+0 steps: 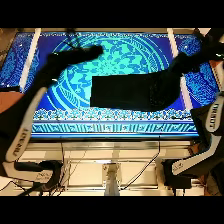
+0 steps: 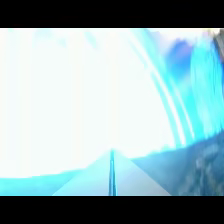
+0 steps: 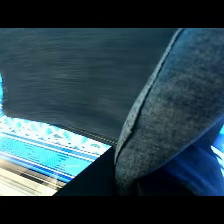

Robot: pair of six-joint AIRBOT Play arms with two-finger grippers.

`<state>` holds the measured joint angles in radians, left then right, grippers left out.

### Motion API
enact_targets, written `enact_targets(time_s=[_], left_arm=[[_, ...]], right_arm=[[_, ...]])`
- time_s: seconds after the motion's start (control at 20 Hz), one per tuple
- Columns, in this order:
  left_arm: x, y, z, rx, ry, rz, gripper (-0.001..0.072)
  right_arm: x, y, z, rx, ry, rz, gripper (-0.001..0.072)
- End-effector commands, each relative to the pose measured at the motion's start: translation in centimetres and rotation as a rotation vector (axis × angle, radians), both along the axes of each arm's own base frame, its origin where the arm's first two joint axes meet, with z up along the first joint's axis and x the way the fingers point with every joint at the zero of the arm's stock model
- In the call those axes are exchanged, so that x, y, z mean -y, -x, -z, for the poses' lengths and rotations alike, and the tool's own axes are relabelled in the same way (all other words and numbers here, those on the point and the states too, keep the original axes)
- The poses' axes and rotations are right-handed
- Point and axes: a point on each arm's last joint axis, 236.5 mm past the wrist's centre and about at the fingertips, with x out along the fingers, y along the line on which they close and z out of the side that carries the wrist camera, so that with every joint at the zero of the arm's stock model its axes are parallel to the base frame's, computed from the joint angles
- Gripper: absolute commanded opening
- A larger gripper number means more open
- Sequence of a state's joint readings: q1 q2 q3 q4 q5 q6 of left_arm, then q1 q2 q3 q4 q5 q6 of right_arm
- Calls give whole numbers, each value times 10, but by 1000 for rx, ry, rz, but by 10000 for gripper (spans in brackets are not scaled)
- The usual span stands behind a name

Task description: Fold the clothes and pants, and hang the long-sleeved shirts on hangers.

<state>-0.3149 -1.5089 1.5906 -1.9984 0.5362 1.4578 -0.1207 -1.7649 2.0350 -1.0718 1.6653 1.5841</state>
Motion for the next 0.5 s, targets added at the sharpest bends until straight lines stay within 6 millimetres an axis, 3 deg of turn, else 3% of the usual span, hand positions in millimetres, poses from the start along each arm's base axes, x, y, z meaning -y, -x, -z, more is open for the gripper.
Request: enact_targets(time_s=[0.0,0.15,0.25,0.35,0.4,0.45], left_arm=[[-66,2,-52,81,0,-97,8],[-74,14,-42,11,-28,-79,9],[-71,20,-30,-37,-43,-58,9],[-70,24,-26,-60,-50,-46,9],[-69,25,-25,-67,-52,-42,9],[-69,27,-24,-74,-55,-38,9]], right_arm=[[-123,-7,2,64,-31,-103,45],[-237,17,41,20,-60,-211,46],[-299,40,88,-19,-34,-269,89],[-322,65,129,-54,57,-344,460],[-323,73,143,-75,110,-349,510],[-318,77,148,-89,150,-353,510]])
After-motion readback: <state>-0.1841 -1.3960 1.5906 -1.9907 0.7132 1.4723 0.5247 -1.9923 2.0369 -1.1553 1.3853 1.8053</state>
